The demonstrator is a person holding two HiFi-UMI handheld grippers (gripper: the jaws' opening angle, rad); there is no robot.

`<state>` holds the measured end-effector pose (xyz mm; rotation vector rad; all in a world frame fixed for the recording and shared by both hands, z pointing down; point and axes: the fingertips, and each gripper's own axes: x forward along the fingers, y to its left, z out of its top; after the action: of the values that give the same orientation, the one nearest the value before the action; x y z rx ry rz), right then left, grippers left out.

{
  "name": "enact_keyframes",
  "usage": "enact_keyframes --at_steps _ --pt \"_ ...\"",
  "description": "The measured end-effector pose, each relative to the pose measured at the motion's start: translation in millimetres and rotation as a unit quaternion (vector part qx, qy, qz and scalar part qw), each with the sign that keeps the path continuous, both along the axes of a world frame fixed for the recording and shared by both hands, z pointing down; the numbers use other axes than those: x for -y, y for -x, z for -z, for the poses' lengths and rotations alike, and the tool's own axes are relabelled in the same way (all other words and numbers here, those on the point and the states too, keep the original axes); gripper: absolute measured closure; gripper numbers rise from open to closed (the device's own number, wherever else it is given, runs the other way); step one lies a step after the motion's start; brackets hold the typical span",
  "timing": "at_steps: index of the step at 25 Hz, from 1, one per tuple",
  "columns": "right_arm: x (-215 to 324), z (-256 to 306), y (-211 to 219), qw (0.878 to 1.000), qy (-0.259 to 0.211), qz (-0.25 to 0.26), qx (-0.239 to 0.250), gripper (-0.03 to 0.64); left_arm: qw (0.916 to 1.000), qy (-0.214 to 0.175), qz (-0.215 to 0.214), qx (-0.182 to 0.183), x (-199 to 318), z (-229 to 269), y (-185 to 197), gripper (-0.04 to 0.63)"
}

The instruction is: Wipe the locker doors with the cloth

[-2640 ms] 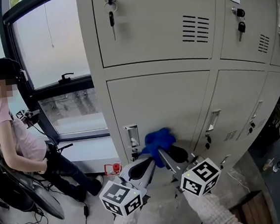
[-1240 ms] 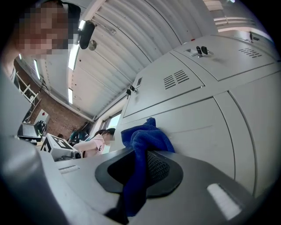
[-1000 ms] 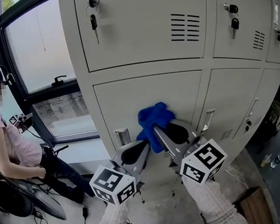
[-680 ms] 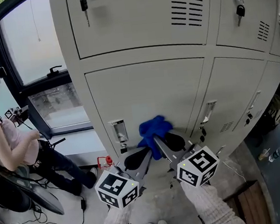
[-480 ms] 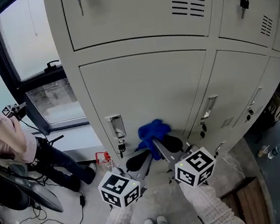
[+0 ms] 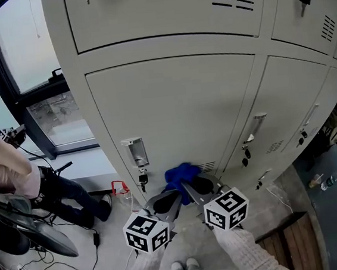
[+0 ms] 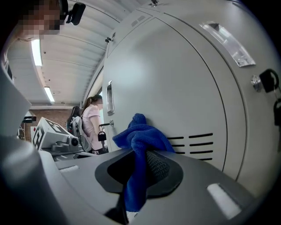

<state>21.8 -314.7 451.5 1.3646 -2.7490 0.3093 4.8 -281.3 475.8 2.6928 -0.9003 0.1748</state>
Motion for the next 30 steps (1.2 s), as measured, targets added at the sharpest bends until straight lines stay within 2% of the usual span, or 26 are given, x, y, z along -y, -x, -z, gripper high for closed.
enact_keyframes --at_steps 5,10,13,17,20,24,30 --pt "1.0 -12.7 1.9 1.0 0.014 0.003 -0.009 0.558 0.9999 0.009 0.0 0.008 1.9 -9.7 0.2 0.588" --pt "-1.0 -3.5 2.0 1.0 0.007 0.002 -0.017 0.558 0.9999 -0.007 -0.007 0.014 2.1 3.1 -3.8 0.588" --pt "-4.6 19.3 -3.3 1.0 -0.017 -0.003 -0.011 0.558 0.9995 -0.027 -0.013 0.005 0.1 23.6 -9.6 0.589" --pt "-16.8 71.0 -23.2 0.997 -0.073 -0.021 0.002 0.558 0.9965 -0.079 -0.025 -0.009 -8.4 72.2 -24.2 0.588" --pt "-27.5 124.5 -40.3 0.991 -0.129 -0.028 0.012 0.558 0.9908 -0.125 -0.042 -0.028 -16.9 118.7 -38.7 0.589" --pt "-34.4 195.2 -60.3 0.978 -0.205 -0.045 0.02 0.558 0.9774 -0.197 -0.067 -0.04 -26.9 178.5 -56.2 0.589" --pt "-31.3 266.5 -79.6 0.959 -0.275 -0.058 0.032 0.558 0.9571 -0.271 -0.084 -0.058 -28.0 246.1 -69.1 0.589"
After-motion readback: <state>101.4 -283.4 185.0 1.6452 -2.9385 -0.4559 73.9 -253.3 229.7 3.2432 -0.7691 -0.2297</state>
